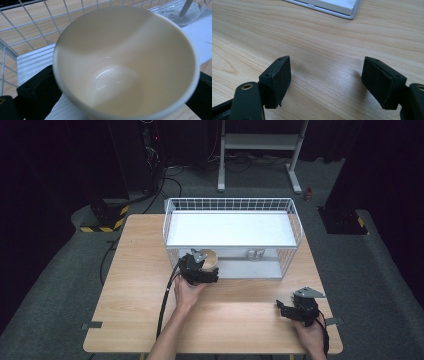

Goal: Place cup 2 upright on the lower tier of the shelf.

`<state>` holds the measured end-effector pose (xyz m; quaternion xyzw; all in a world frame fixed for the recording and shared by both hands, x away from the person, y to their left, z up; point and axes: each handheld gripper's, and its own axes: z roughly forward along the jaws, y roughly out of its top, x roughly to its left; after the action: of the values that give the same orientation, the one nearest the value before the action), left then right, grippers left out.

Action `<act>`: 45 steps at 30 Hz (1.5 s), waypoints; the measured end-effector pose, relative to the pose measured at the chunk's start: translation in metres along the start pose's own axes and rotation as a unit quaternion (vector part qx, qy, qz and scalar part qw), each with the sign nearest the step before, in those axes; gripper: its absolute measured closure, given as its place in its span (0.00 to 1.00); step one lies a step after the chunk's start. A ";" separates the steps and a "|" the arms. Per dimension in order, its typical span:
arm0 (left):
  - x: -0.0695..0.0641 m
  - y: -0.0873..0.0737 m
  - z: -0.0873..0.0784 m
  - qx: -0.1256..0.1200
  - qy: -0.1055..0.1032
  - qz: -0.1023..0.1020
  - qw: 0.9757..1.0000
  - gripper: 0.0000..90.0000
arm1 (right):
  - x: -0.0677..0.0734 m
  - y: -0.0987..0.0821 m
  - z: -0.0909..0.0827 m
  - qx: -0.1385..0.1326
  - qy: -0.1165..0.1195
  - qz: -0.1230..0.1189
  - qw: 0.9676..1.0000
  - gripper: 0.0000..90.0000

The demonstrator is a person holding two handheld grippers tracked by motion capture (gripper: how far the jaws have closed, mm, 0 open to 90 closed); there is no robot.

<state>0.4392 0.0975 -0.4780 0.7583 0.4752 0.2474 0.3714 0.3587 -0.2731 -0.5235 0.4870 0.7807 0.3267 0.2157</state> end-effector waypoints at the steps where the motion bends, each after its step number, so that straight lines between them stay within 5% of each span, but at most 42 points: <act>1: 0.000 -0.001 -0.001 0.002 -0.002 -0.002 1.000 0.01 | 0.000 0.000 0.000 0.000 0.000 0.000 1.000 0.26; 21: -0.001 -0.024 -0.010 0.012 -0.002 -0.001 1.000 0.14 | 0.000 0.000 0.000 0.000 0.000 0.000 1.000 0.26; 45: -0.006 -0.024 -0.007 0.020 0.026 0.017 0.999 0.34 | 0.000 0.000 0.000 0.000 0.000 0.001 1.000 0.26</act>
<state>0.4188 0.1010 -0.4933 0.7669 0.4768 0.2632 0.3395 0.3586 -0.2729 -0.5235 0.4879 0.7803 0.3269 0.2148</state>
